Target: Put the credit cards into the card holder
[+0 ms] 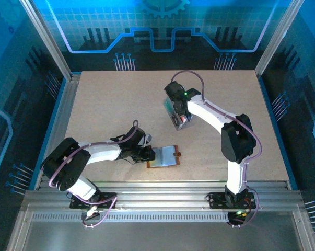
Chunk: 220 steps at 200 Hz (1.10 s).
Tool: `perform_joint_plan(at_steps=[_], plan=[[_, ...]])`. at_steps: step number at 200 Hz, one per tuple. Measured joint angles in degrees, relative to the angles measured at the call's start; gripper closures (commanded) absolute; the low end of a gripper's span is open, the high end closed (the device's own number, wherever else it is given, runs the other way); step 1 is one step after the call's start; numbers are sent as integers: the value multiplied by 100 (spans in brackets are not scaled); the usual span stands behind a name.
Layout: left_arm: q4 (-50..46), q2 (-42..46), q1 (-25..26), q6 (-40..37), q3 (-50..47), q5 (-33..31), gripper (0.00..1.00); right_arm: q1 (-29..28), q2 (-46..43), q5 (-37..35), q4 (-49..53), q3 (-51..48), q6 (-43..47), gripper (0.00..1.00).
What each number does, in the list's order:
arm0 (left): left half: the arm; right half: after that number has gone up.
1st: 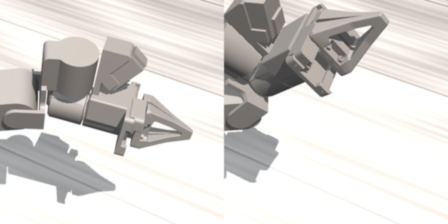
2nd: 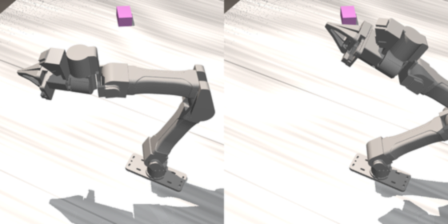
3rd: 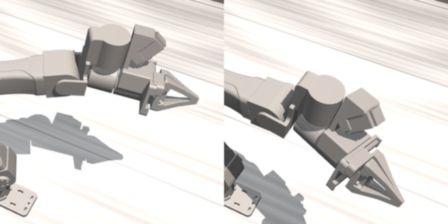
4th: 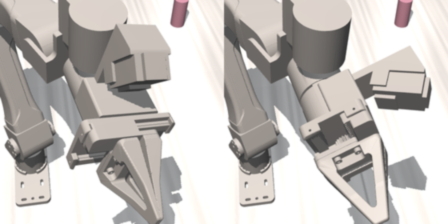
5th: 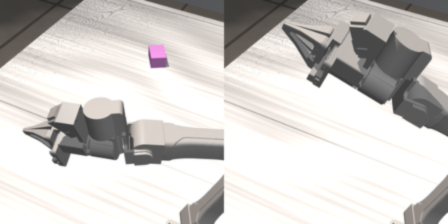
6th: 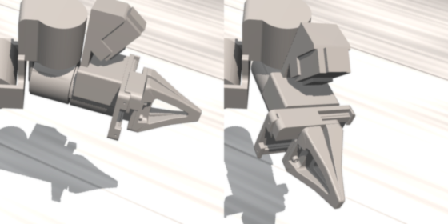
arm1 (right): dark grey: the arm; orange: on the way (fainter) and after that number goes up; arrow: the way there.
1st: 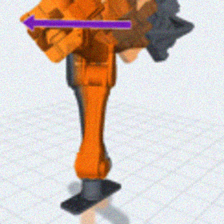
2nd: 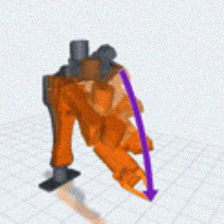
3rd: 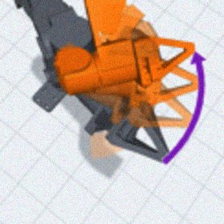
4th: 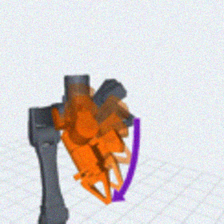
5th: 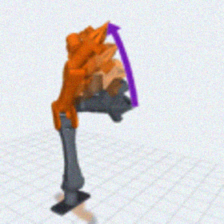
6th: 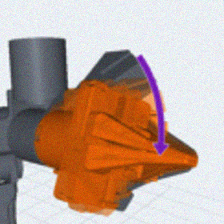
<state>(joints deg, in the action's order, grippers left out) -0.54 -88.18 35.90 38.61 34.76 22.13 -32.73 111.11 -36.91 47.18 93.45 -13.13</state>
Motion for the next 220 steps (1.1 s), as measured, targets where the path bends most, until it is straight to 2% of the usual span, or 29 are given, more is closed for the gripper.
perform_joint_plan(at_steps=[54,163,220], plan=[[0,0,0,0,0,2,88,-31,-76,249,107,83,94,100],[0,0,0,0,0,68,88,-39,-691,704,341,96,101,100],[-7,4,0,-2,0,70,88,-352,-1742,981,186,-553,-59,100]])
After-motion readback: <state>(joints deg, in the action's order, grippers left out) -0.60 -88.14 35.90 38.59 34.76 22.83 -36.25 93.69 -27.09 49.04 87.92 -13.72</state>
